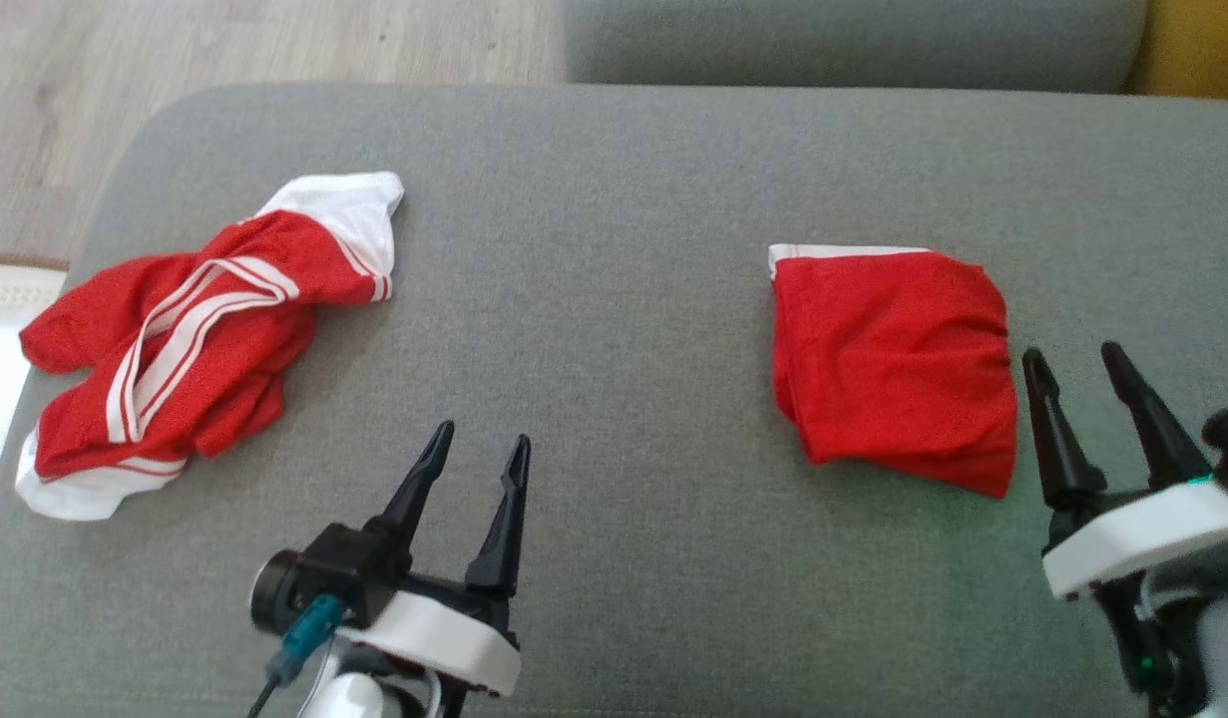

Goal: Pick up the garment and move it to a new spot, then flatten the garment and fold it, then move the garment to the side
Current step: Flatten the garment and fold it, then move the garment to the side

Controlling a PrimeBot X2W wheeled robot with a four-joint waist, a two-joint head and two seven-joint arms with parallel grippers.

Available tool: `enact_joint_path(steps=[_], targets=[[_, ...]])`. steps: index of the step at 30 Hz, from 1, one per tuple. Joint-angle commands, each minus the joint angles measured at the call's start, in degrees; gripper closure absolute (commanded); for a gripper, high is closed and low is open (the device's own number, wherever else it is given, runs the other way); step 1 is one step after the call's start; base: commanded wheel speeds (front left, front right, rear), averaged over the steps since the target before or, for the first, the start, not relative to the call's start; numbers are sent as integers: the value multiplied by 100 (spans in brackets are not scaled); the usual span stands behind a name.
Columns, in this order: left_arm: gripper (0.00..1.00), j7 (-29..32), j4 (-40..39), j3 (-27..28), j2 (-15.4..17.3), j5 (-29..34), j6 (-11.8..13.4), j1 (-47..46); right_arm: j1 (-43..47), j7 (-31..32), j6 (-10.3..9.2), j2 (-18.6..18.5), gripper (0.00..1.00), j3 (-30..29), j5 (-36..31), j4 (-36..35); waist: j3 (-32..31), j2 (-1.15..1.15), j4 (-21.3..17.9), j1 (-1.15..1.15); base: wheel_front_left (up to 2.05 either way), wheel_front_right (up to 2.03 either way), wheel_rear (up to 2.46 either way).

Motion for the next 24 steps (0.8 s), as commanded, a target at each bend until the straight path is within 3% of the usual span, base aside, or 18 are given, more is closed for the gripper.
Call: enact_joint_path(steps=[1,11,17,24], targets=[[0,-52,-226,252,-28,-38,86,-45,-10,-261,39,-120,0,98,-114,-50,-115,0,-61,0,0,0,0],[0,-52,-513,662,-28,133,545,485,265,-2089,39,82,0,523,-486,966,-682,0,-204,0,0,0,0],[0,-52,-846,861,-28,402,670,715,337,-2305,39,428,0,441,-837,1384,-843,0,-236,0,0,0,0],[0,-52,-828,811,16,740,468,933,445,-2318,39,634,0,505,-1111,1345,-969,0,-274,0,0,0,0]])
